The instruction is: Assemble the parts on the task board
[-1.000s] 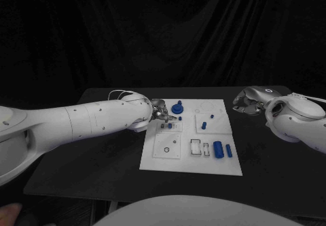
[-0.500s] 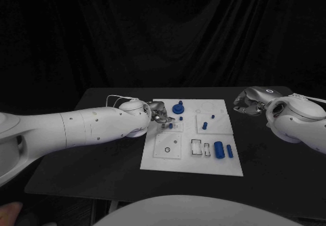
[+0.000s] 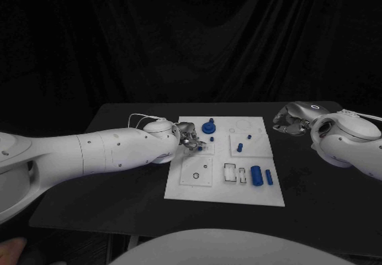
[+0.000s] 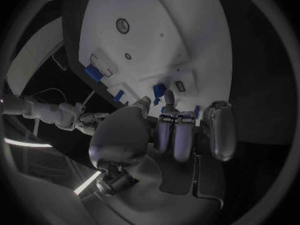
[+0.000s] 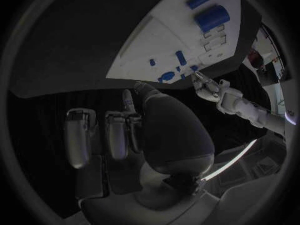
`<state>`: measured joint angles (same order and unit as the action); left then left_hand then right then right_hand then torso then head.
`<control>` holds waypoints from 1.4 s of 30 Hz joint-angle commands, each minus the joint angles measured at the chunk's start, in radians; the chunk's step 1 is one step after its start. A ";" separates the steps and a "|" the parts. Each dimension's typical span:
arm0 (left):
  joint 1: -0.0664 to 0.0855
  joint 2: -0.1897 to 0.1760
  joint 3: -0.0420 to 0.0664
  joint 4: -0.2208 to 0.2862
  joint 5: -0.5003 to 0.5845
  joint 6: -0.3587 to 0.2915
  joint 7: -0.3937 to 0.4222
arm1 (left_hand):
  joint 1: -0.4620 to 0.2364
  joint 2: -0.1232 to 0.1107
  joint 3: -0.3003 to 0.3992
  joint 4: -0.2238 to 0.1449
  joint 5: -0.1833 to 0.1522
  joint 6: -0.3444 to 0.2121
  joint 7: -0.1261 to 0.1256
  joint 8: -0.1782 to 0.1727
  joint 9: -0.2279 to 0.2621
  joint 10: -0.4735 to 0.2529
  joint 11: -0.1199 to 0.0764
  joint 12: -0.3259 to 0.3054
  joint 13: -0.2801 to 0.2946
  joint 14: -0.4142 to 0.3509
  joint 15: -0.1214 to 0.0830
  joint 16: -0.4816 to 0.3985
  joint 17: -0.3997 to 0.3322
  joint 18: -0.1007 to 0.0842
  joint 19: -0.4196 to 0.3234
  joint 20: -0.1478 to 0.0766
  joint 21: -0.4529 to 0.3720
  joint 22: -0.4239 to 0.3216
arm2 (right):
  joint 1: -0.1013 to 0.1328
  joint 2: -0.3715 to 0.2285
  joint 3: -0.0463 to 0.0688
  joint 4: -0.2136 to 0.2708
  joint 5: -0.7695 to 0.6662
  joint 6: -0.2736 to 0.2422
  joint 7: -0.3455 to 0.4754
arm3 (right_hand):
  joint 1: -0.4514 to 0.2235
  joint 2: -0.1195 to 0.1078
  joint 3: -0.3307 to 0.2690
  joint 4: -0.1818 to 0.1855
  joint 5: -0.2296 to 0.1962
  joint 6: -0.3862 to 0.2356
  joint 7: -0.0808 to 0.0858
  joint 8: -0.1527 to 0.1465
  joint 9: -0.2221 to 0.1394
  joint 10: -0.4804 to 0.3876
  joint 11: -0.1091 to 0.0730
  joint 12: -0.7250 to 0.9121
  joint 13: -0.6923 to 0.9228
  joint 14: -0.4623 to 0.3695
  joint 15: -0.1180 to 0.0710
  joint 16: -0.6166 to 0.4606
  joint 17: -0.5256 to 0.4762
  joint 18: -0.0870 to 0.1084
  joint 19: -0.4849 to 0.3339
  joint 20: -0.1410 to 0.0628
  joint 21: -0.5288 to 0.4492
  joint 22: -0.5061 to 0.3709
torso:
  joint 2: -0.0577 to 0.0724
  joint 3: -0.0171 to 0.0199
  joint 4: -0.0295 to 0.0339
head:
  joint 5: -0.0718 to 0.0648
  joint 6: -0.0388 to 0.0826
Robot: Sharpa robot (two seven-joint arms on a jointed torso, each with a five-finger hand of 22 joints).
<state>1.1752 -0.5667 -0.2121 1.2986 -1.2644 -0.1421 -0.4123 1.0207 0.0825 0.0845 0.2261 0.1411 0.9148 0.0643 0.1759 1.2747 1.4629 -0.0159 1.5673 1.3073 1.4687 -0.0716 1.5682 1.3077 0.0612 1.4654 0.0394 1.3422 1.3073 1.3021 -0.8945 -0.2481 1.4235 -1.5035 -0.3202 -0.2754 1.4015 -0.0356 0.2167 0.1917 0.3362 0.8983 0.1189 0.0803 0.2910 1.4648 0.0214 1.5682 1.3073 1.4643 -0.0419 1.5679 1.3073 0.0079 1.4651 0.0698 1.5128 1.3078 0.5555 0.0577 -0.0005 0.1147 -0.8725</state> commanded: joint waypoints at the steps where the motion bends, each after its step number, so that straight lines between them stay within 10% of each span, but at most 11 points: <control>1: -0.002 0.005 0.001 -0.003 -0.006 0.039 -0.011 | 0.010 0.001 -0.006 0.003 0.006 0.004 -0.002 -0.004 -0.002 0.108 0.003 0.004 0.263 0.102 0.003 0.003 0.263 -0.007 0.017 0.003 -0.002 0.189 | -0.002 0.000 0.001 0.001 0.005 0.004 -0.016 | 0.006 -0.002 0.006 0.002 0.005 0.006 0.003 -0.005 -0.001 0.101 0.007 -0.001 0.259 0.106 0.008 0.003 0.263 0.011 0.059 0.008 -0.005 0.237 | 0.002 -0.0010 -0.0029 | 0.002 0.000; 18: -0.007 0.025 0.001 -0.023 -0.006 0.062 -0.009 | 0.021 0.009 -0.004 0.001 0.030 0.015 -0.004 -0.012 -0.012 0.108 0.001 0.004 0.263 0.102 0.001 0.003 0.263 -0.006 0.017 0.001 -0.006 0.188 | -0.002 0.001 0.001 0.002 0.005 0.007 -0.016 | 0.005 -0.002 0.006 0.002 0.006 0.006 0.003 -0.006 -0.002 0.100 0.007 -0.002 0.258 0.106 0.009 0.003 0.263 0.012 0.058 0.008 -0.007 0.237 | 0.003 -0.0006 -0.0008 | 0.003 0.000; 38: -0.010 0.036 0.001 -0.049 -0.006 0.063 0.034 | 0.101 0.009 0.079 -0.059 0.187 0.047 -0.014 -0.051 -0.072 0.108 -0.008 0.004 0.263 0.102 -0.006 0.003 0.263 -0.006 0.020 -0.006 -0.011 0.190 | -0.002 -0.001 0.001 0.004 0.005 0.010 -0.020 | 0.004 -0.002 0.008 0.002 0.007 0.007 0.003 -0.006 -0.002 0.098 0.007 -0.004 0.257 0.106 0.009 0.003 0.263 0.012 0.057 0.009 -0.009 0.236 | 0.002 -0.0005 -0.0017 | -0.001 0.000; 42: -0.010 0.035 0.001 -0.049 -0.006 0.045 0.055 | 0.140 -0.009 0.149 -0.104 0.263 0.051 -0.019 -0.055 -0.079 0.108 -0.013 0.004 0.263 0.102 -0.011 0.003 0.263 -0.007 0.020 -0.010 -0.010 0.191 | -0.002 -0.001 0.001 0.004 0.005 0.012 -0.021 | 0.004 -0.002 0.008 0.002 0.007 0.007 0.003 -0.006 -0.002 0.098 0.007 -0.004 0.257 0.106 0.009 0.003 0.263 0.012 0.057 0.009 -0.009 0.236 | 0.001 -0.0003 -0.0023 | -0.001 0.000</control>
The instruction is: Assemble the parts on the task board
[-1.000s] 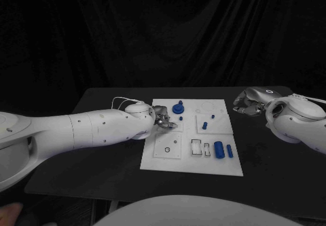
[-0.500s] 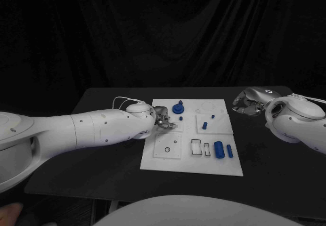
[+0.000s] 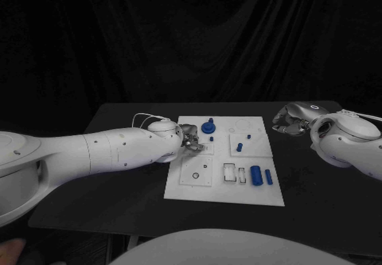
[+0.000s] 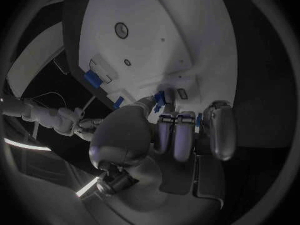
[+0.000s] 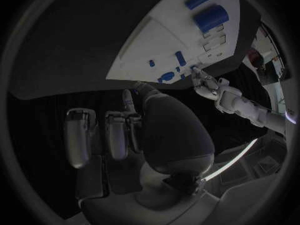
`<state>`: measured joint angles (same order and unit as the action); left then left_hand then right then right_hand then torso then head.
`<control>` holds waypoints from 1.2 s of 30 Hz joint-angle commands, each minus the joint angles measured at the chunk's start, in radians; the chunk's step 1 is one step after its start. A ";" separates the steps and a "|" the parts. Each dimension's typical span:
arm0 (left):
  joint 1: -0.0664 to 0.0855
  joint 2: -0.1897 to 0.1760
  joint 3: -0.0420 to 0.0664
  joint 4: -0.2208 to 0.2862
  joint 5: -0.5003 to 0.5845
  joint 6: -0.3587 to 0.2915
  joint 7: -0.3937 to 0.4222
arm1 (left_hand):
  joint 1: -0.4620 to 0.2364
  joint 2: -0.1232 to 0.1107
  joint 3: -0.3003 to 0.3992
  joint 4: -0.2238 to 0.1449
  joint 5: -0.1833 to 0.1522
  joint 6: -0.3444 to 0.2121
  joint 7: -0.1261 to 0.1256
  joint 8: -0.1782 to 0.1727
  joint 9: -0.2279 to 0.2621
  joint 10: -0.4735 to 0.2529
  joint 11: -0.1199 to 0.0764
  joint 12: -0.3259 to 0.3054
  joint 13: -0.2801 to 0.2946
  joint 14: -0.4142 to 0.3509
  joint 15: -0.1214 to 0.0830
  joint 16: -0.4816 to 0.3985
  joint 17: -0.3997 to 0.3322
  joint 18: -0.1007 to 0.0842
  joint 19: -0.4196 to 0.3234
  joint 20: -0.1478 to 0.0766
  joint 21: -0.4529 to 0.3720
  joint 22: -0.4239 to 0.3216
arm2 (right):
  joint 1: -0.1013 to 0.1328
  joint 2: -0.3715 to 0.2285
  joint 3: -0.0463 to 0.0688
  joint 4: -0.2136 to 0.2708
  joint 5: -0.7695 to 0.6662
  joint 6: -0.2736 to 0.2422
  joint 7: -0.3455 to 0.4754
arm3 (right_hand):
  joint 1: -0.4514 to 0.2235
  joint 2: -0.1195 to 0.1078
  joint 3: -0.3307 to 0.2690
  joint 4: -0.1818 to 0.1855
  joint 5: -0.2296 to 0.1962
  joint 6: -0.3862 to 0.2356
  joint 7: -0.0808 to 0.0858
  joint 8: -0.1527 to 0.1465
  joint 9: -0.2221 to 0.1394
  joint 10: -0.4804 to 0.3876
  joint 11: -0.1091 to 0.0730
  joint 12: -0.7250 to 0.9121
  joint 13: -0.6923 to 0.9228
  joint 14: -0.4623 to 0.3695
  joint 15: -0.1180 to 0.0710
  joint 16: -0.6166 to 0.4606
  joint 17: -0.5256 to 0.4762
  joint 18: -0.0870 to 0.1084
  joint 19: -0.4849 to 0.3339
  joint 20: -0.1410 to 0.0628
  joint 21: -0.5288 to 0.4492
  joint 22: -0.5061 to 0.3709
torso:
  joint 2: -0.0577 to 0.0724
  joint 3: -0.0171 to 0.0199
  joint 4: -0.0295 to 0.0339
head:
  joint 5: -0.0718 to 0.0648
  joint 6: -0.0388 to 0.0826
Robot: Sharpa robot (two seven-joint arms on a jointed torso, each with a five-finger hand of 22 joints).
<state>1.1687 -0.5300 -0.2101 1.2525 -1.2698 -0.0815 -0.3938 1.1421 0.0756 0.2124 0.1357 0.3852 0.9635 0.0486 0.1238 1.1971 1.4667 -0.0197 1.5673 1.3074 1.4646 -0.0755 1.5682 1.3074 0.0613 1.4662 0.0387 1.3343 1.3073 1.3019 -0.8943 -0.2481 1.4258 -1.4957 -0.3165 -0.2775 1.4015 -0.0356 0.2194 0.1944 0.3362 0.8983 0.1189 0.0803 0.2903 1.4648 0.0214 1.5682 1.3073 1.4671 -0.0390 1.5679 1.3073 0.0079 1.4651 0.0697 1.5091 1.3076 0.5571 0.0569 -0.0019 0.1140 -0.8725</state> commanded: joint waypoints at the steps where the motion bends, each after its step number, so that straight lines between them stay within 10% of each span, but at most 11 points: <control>1: -0.004 -0.002 -0.001 -0.002 0.000 -0.022 0.043 | 0.017 -0.009 0.045 -0.019 0.024 0.003 -0.002 -0.005 -0.004 0.104 -0.008 0.004 0.263 0.106 -0.006 0.003 0.263 -0.007 0.020 -0.010 -0.001 0.191 | -0.002 -0.002 0.001 0.002 -0.003 0.008 -0.019 | 0.004 -0.002 0.005 -0.001 0.007 0.007 0.003 -0.006 -0.002 0.098 0.007 -0.004 0.257 0.104 0.006 0.003 0.263 0.012 0.057 0.009 -0.005 0.236 | 0.000 0.0004 -0.0011 | 0.000 0.000; 9: -0.004 -0.009 -0.001 0.003 0.000 -0.064 0.088 | 0.001 -0.050 0.162 -0.056 0.080 0.006 0.001 -0.003 0.001 0.104 -0.006 0.004 0.263 0.106 -0.004 0.003 0.263 -0.009 0.021 -0.008 0.003 0.194 | -0.002 -0.001 0.001 0.001 -0.003 0.014 -0.023 | 0.004 -0.001 0.006 -0.001 0.007 0.008 0.003 -0.006 -0.002 0.097 0.007 -0.005 0.255 0.104 0.006 0.003 0.263 0.013 0.055 0.009 -0.008 0.235 | 0.000 -0.0004 -0.0011 | -0.003 0.000; 21: 0.019 -0.045 0.001 0.032 0.007 -0.132 0.149 | -0.005 -0.078 0.232 -0.089 0.075 0.011 0.000 0.006 0.015 0.104 -0.007 0.004 0.263 0.106 -0.005 0.003 0.263 -0.010 0.023 -0.008 0.011 0.196 | -0.002 -0.004 0.001 0.001 -0.003 0.018 -0.026 | 0.005 -0.001 0.008 -0.002 0.008 0.009 0.003 -0.005 -0.002 0.093 0.008 -0.008 0.253 0.104 0.006 0.003 0.263 0.015 0.050 0.009 -0.015 0.232 | 0.001 -0.0002 -0.0004 | -0.007 0.000; 29: 0.084 -0.040 0.001 -0.035 0.357 0.084 0.167 | -0.032 -0.073 0.243 -0.061 0.046 -0.005 0.008 0.005 0.025 0.104 0.000 0.004 0.263 0.106 0.002 0.003 0.263 -0.013 0.023 -0.004 0.021 0.199 | -0.002 -0.001 0.001 0.001 -0.003 0.022 -0.030 | 0.005 -0.001 0.008 -0.003 0.009 0.009 0.004 -0.005 -0.002 0.093 0.008 -0.008 0.252 0.104 0.006 0.003 0.263 0.015 0.049 0.009 -0.016 0.232 | 0.001 -0.0007 0.0006 | -0.017 0.000; 36: 0.124 0.004 0.002 -0.111 0.500 0.256 0.025 | -0.035 -0.072 0.240 -0.057 0.050 -0.002 0.007 0.008 0.027 0.104 0.000 0.004 0.263 0.106 0.002 0.003 0.263 -0.014 0.025 -0.003 0.026 0.201 | -0.002 -0.001 0.001 0.003 -0.003 0.022 -0.030 | 0.005 -0.001 0.008 -0.003 0.009 0.009 0.004 -0.005 -0.002 0.093 0.008 -0.008 0.252 0.104 0.006 0.003 0.263 0.015 0.049 0.009 -0.016 0.232 | -0.001 0.0025 -0.0021 | -0.014 0.000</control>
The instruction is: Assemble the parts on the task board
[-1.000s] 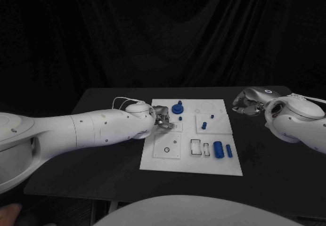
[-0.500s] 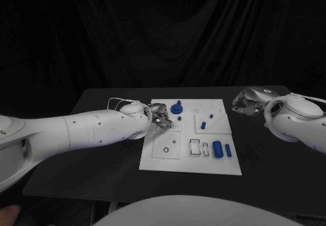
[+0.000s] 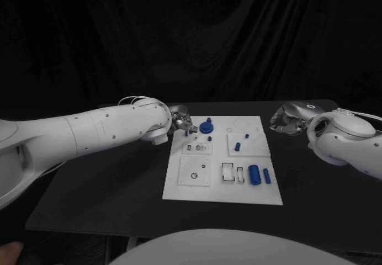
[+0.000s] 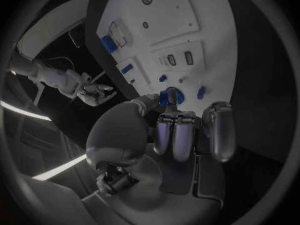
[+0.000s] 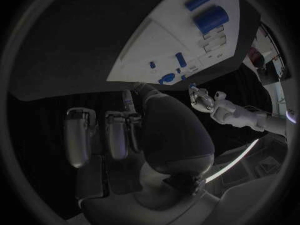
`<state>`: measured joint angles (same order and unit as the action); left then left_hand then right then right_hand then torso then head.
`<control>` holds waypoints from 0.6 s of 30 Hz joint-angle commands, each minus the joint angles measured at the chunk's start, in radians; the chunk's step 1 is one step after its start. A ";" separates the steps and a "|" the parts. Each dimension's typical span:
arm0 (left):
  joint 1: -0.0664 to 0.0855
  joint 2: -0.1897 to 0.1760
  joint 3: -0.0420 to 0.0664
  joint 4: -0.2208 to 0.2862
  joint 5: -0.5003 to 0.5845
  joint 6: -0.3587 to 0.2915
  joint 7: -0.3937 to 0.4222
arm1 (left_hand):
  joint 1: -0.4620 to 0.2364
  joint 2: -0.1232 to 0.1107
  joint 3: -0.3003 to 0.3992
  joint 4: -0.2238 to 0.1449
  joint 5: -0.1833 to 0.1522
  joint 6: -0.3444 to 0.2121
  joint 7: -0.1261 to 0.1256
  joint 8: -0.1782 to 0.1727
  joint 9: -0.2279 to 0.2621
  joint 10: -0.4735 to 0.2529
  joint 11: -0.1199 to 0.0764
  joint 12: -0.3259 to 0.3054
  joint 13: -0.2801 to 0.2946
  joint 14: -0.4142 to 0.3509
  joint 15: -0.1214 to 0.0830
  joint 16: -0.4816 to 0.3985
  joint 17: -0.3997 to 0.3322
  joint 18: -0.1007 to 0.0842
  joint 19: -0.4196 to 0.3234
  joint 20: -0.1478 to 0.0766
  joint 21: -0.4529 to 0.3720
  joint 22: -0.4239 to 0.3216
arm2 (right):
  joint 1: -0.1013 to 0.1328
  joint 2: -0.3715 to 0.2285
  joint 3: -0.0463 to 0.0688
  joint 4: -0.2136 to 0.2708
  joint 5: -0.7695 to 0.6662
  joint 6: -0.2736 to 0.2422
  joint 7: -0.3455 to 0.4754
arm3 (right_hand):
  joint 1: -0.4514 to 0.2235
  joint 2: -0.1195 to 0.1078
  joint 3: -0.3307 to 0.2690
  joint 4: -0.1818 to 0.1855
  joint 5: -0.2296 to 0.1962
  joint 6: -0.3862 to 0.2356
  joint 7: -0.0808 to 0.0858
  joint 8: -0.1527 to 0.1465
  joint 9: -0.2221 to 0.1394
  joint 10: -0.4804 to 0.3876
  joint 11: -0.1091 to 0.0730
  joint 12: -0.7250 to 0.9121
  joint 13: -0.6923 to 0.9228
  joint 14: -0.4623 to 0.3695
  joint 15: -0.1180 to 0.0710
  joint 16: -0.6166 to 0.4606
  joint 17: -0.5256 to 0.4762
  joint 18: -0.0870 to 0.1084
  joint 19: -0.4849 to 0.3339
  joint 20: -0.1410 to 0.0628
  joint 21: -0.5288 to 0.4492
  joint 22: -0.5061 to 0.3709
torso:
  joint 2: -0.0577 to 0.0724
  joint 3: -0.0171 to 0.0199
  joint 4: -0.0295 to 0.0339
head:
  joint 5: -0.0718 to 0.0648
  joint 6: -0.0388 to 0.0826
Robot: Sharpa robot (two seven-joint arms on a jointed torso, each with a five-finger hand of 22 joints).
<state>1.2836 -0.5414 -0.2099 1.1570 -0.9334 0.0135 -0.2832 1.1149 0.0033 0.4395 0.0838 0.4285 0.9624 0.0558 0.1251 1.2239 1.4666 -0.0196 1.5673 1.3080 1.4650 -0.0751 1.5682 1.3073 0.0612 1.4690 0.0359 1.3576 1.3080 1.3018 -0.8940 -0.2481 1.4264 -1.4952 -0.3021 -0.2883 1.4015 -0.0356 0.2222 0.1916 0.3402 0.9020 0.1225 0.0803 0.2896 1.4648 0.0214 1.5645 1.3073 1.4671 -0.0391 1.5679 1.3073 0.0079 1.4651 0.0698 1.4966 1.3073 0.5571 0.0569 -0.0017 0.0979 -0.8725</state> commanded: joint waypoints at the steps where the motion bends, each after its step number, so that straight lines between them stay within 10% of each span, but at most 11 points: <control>1: 0.012 0.025 0.001 -0.028 0.173 0.183 -0.112 | -0.009 0.000 0.012 -0.005 0.006 0.000 0.000 0.007 0.001 0.104 0.000 0.004 0.263 0.106 0.002 0.003 0.263 -0.014 0.022 0.000 0.003 0.200 | -0.002 -0.001 0.001 0.003 -0.003 0.007 -0.018 | 0.005 -0.001 0.006 0.000 0.005 0.005 0.000 -0.005 -0.001 0.093 0.008 -0.005 0.253 0.104 0.006 0.003 0.263 0.015 0.049 0.009 -0.003 0.232 | 0.000 0.0020 -0.0014 | 0.001 0.000; 18: 0.020 0.111 0.000 -0.119 0.094 0.228 -0.230 | -0.018 0.003 0.008 0.002 -0.022 -0.001 -0.002 0.006 0.002 0.104 -0.001 0.004 0.263 0.106 0.001 0.003 0.263 -0.013 0.023 0.000 0.004 0.200 | -0.002 0.008 0.001 0.002 -0.003 -0.024 0.004 | 0.004 -0.002 0.006 -0.001 0.005 0.005 0.000 -0.006 -0.001 0.095 0.008 -0.003 0.254 0.104 0.006 0.003 0.263 0.015 0.050 0.009 -0.002 0.233 | 0.004 -0.0004 -0.0030 | 0.010 0.000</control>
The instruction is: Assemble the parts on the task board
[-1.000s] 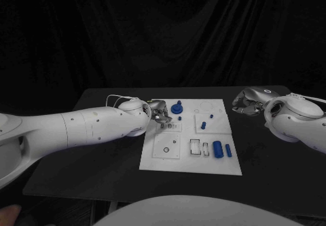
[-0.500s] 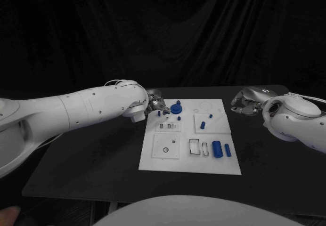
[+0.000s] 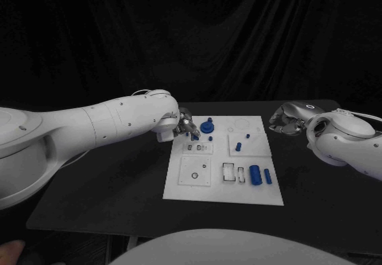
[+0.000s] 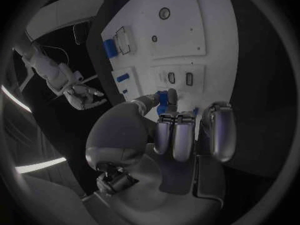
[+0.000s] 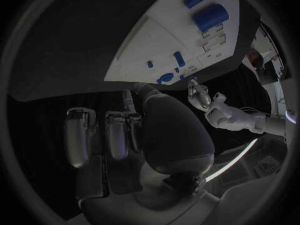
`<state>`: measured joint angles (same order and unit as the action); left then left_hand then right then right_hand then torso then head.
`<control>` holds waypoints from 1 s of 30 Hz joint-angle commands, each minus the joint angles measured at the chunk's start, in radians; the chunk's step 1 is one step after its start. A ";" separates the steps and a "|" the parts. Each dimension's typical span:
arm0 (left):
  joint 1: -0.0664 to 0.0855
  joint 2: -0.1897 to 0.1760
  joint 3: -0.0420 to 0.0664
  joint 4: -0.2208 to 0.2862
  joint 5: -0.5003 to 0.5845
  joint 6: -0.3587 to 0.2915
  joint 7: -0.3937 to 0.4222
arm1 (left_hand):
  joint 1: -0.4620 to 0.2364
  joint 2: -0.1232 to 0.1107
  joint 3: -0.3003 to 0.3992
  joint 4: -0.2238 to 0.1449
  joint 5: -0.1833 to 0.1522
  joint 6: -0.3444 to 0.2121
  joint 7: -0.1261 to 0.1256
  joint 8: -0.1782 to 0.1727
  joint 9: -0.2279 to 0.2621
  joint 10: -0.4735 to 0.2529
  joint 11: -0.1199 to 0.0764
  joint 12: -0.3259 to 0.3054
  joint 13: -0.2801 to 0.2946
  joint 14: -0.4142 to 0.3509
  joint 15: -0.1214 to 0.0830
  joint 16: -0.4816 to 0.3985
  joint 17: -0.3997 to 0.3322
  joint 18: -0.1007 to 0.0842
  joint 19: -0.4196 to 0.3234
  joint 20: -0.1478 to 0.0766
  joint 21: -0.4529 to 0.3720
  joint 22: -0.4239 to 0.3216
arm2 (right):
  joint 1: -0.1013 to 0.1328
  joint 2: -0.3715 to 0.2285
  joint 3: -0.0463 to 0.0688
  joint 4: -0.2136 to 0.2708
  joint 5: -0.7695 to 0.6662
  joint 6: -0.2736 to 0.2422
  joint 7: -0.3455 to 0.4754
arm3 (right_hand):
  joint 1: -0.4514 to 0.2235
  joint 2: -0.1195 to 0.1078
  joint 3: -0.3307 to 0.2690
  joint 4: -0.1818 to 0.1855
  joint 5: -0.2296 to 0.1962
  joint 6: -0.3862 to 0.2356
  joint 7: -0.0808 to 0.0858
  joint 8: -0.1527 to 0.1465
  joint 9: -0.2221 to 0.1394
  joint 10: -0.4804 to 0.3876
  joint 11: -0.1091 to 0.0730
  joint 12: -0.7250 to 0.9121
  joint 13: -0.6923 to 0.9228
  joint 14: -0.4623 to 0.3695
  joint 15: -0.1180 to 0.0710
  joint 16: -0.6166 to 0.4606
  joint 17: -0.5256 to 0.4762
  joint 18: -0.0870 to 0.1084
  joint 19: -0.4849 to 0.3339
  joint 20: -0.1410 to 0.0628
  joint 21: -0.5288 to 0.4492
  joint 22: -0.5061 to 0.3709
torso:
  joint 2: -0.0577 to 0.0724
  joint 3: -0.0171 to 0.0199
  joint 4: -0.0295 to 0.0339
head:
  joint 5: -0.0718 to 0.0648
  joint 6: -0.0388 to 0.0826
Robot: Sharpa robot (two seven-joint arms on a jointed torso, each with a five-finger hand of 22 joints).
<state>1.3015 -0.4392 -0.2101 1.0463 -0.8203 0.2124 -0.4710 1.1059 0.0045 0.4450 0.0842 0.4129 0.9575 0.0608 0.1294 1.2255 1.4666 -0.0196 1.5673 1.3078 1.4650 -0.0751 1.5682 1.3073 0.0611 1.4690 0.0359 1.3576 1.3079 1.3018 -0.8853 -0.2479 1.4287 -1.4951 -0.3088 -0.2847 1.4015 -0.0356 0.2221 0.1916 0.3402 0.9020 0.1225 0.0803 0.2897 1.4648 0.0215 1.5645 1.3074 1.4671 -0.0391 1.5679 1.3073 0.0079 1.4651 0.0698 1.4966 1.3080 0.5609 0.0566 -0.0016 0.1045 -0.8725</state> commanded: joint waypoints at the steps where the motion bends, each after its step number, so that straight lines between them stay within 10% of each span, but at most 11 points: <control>1: 0.001 0.013 0.000 -0.012 -0.021 0.029 -0.046 | -0.009 0.002 0.003 0.002 -0.008 0.003 -0.007 0.002 0.001 0.104 -0.001 0.004 0.263 0.106 0.001 0.003 0.263 -0.013 0.023 0.000 0.005 0.200 | -0.002 0.000 0.001 0.000 -0.003 -0.017 0.000 | 0.004 -0.002 0.006 0.000 0.005 0.005 0.000 -0.006 -0.002 0.095 0.008 -0.003 0.254 0.104 0.006 0.003 0.263 0.015 0.050 0.009 -0.002 0.232 | 0.000 -0.0002 -0.0021 | 0.004 0.000; 30: -0.050 0.042 -0.001 -0.023 -0.060 0.000 -0.023 | -0.004 0.005 0.010 -0.005 -0.013 -0.004 -0.007 -0.002 0.001 0.104 -0.002 0.004 0.263 0.106 0.000 0.003 0.263 -0.014 0.025 0.000 0.008 0.201 | -0.002 0.004 0.001 -0.002 -0.003 -0.010 -0.004 | 0.004 -0.003 0.008 -0.002 0.008 0.005 0.000 -0.006 -0.002 0.092 0.007 -0.005 0.252 0.104 0.006 0.003 0.263 0.015 0.049 0.009 -0.004 0.231 | -0.003 0.0001 -0.0017 | 0.003 0.000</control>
<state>1.2537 -0.3972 -0.2119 1.0206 -0.8708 0.2138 -0.5085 1.1004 -0.0006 0.4505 0.0786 0.4047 0.9549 0.0561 0.1277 1.2250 1.4666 -0.0196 1.5673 1.3076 1.4651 -0.0751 1.5682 1.3080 0.0612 1.4690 0.0359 1.3615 1.3076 1.3018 -0.8820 -0.2480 1.4265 -1.4950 -0.3121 -0.2839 1.4015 -0.0356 0.2239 0.1899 0.3433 0.9020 0.1225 0.0803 0.2894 1.4648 0.0214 1.5645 1.3078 1.4671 -0.0391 1.5679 1.3073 0.0079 1.4651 0.0698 1.4966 1.3076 0.5583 0.0563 -0.0051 0.1065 -0.8725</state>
